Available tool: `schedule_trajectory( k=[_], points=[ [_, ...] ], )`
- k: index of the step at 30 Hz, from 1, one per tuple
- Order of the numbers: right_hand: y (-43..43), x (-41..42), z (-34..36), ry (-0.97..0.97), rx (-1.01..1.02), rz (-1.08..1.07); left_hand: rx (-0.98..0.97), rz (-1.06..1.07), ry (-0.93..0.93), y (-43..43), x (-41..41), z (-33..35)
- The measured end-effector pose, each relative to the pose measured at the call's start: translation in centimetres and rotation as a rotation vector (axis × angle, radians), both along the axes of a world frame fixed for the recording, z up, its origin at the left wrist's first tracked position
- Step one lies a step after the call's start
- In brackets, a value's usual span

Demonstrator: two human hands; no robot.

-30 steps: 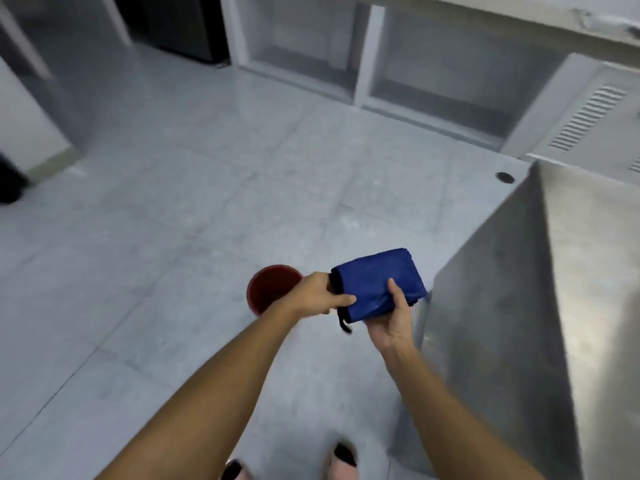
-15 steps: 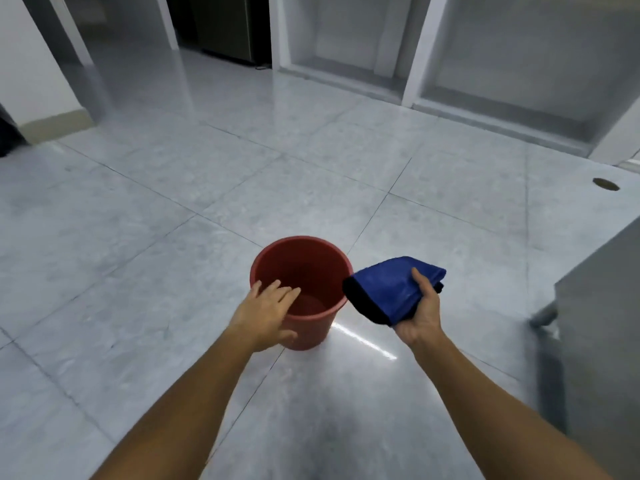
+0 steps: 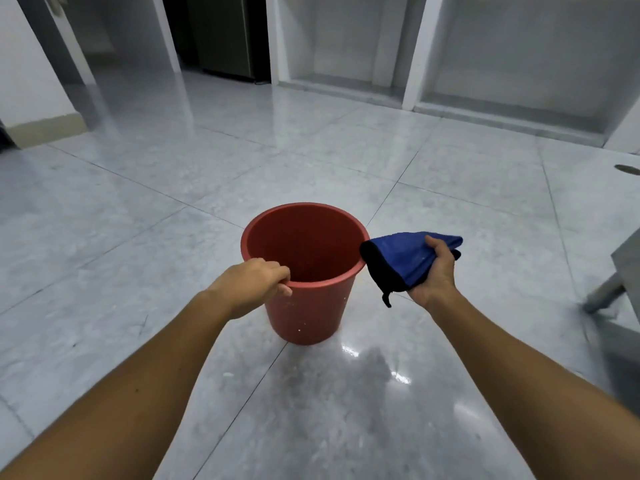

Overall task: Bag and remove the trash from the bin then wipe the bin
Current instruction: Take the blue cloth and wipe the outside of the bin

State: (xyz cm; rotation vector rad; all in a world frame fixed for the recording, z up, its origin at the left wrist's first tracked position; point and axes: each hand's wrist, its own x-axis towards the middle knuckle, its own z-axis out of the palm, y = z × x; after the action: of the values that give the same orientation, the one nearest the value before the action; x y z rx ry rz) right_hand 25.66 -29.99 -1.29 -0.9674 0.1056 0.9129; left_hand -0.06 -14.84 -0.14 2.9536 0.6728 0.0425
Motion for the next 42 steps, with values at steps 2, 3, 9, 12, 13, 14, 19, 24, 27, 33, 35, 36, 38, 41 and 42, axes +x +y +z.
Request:
schedule_trajectory(
  k=[2, 3, 9, 12, 13, 14, 19, 24, 27, 33, 35, 36, 38, 41, 42],
  points=[
    [0.1, 0.3, 0.1, -0.041, -0.046, 0.039, 0.037, 0.001, 0.010, -0.5, 0.2, 0.1],
    [0.3, 0.4, 0.4, -0.056, -0.044, 0.044, 0.045, 0.002, -0.003, -0.6, 0.4, 0.4],
    [2.7, 2.5, 5.2, -0.239, 0.041, 0.073, -0.011, 0.144, -0.227, -0.3, 0.4, 1.3],
    [3.5, 1.3, 4.5, -0.548, -0.210, 0.186, -0.014, 0.259, -0.299, 0.2, -0.1, 1.2],
    [3.9, 0.1, 3.6, -0.669, -0.284, 0.243, -0.014, 0.288, -0.346, 0.3, 0.0, 1.2],
    [4.4, -1.3, 2.6, -0.786, -0.344, 0.303, -0.033, 0.314, -0.409, 0.4, 0.2, 1.2],
    [7.8, -7.9, 0.5, -1.200, -0.477, 0.553, -0.137, 0.413, -0.599, 1.2, 1.2, 1.0],
    [10.7, -8.7, 1.8, -1.213, -0.385, 0.383, -0.130, 0.374, -0.624, 1.5, 2.1, 0.6],
    [11.4, -7.2, -0.7, -1.039, -0.596, 0.356, -0.125, 0.369, -0.637, 1.8, 2.5, 0.5],
    [8.8, -2.4, -3.4, -0.713, -0.690, 0.458, -0.122, 0.309, -0.556, 1.1, 3.6, 0.7],
    [10.3, -2.5, -1.0, -0.800, -0.579, 0.428, -0.118, 0.279, -0.537, 0.6, 4.4, 1.0],
    [11.2, -2.7, 0.6, -0.832, -0.506, 0.412, -0.112, 0.263, -0.534, 0.3, 4.8, 1.0],
    [12.6, -3.3, 3.3, -0.838, -0.373, 0.365, -0.108, 0.244, -0.547, -0.1, 5.2, 1.0],
    [12.3, -4.0, 2.6, -0.765, -0.351, 0.285, -0.098, 0.256, -0.556, -0.3, 5.0, 1.1],
    [11.5, -4.2, 1.1, -0.753, -0.424, 0.278, -0.098, 0.278, -0.556, -0.3, 4.7, 1.1]
  ],
)
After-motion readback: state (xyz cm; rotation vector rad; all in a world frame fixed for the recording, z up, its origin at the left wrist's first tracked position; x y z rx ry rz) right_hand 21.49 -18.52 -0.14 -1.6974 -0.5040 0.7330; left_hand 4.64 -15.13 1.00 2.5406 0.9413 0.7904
